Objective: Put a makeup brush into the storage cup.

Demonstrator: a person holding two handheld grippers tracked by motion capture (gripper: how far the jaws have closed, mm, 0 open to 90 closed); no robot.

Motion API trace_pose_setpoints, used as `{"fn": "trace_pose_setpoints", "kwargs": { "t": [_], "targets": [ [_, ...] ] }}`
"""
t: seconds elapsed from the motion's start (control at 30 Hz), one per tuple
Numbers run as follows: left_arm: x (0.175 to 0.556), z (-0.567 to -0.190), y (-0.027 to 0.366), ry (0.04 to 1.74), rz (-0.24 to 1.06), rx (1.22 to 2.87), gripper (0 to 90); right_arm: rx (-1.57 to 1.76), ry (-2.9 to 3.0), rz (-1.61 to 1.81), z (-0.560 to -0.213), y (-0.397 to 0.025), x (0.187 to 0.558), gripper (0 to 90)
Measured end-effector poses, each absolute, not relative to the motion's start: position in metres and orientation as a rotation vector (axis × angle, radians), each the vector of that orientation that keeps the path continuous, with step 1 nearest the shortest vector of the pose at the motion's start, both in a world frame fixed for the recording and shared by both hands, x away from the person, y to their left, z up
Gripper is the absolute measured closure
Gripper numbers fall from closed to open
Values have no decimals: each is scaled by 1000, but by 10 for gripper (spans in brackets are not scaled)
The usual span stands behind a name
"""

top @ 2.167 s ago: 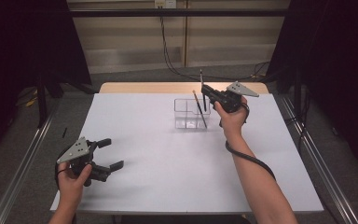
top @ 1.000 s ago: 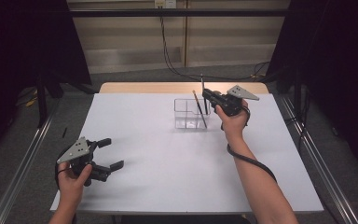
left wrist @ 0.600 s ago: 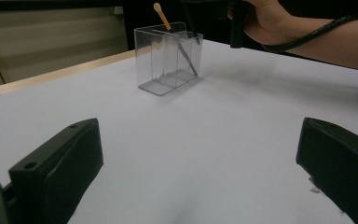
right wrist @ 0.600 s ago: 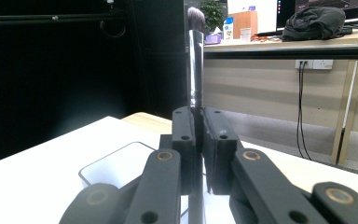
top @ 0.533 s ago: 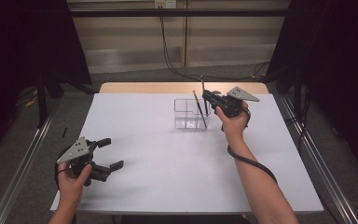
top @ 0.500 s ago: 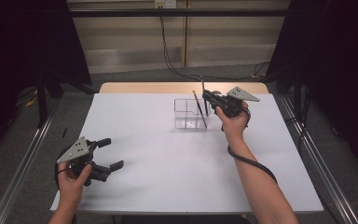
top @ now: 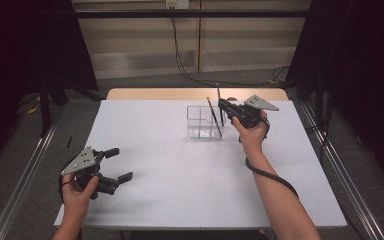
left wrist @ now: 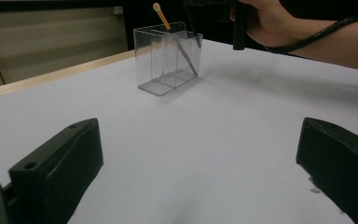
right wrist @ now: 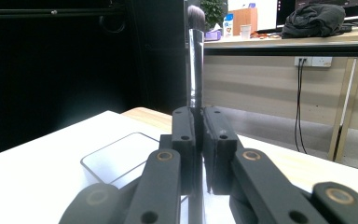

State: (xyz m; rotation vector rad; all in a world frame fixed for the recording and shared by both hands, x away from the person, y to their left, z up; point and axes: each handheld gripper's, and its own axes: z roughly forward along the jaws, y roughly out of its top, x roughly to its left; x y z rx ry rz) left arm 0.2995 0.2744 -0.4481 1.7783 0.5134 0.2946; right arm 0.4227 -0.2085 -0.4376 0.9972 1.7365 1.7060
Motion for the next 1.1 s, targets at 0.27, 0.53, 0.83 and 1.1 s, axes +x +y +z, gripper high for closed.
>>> {"fn": "trace_pose_setpoints", "kwargs": {
  "t": [0.27, 0.53, 0.83, 1.1],
  "targets": [
    [300, -448, 274, 512, 295, 1779, 3, 991, 1740, 1701, -438, -210, 419, 844],
    [300, -448, 274, 514, 291, 1779, 3, 987, 1747, 1693, -438, -210, 418, 844],
    [300, -448, 273, 516, 292, 1778, 3, 986, 1759, 1688, -439, -212, 415, 842],
    [300, -448, 273, 517, 293, 1779, 3, 1012, 1780, 1697, -437, -211, 414, 492]
  ]
}}
